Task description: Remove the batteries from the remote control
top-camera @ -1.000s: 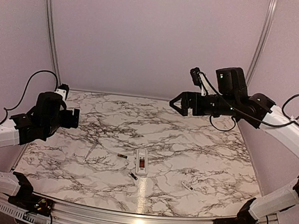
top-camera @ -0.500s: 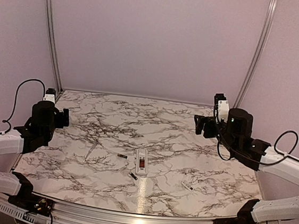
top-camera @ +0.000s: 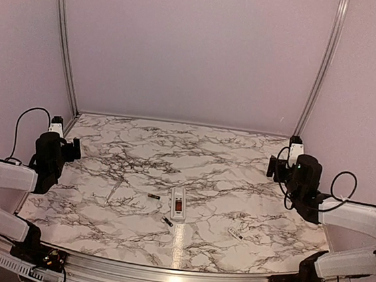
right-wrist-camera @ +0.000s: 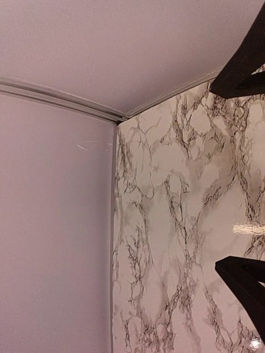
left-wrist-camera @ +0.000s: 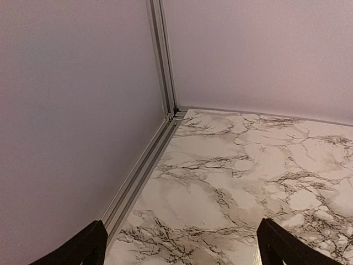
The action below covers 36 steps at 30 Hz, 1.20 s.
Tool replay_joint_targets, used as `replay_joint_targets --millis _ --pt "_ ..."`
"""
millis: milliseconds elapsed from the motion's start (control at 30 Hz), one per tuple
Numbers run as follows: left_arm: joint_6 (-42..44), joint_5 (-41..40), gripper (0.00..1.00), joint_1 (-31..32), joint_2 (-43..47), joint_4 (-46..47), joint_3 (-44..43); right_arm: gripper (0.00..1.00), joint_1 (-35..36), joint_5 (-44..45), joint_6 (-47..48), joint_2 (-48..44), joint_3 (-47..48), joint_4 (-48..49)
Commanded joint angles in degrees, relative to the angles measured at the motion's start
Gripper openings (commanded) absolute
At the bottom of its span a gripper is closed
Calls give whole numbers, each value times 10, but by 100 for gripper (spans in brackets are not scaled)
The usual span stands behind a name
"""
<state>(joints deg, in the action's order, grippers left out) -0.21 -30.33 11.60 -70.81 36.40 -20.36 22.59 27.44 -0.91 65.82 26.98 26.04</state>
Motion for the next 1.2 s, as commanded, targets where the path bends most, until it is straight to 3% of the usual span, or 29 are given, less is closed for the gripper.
replay_joint_targets --millis 0,333,533,700,1000,1067,1133,1167 --pt "-15 24 99 -12 -49 118 9 98 -53 -31 21 32 -41 116" --pt "24 44 99 -31 -132 223 3 98 -155 -91 61 109 -74 274" --pt "7 102 99 -63 -147 263 18 98 -168 -124 75 175 -90 377" --pt "-22 142 99 -89 -166 355 62 98 -168 -141 86 232 -130 503" --pt "-16 156 99 -89 -168 351 60 98 -178 -164 79 232 -117 472" --pt "-16 156 99 -89 -167 350 60 98 -201 -241 74 238 -115 458" --pt "-16 156 99 -89 -167 351 60 98 -212 -218 57 260 -130 518" --pt "-16 155 99 -88 -167 351 60 98 -213 -212 53 248 -126 488"
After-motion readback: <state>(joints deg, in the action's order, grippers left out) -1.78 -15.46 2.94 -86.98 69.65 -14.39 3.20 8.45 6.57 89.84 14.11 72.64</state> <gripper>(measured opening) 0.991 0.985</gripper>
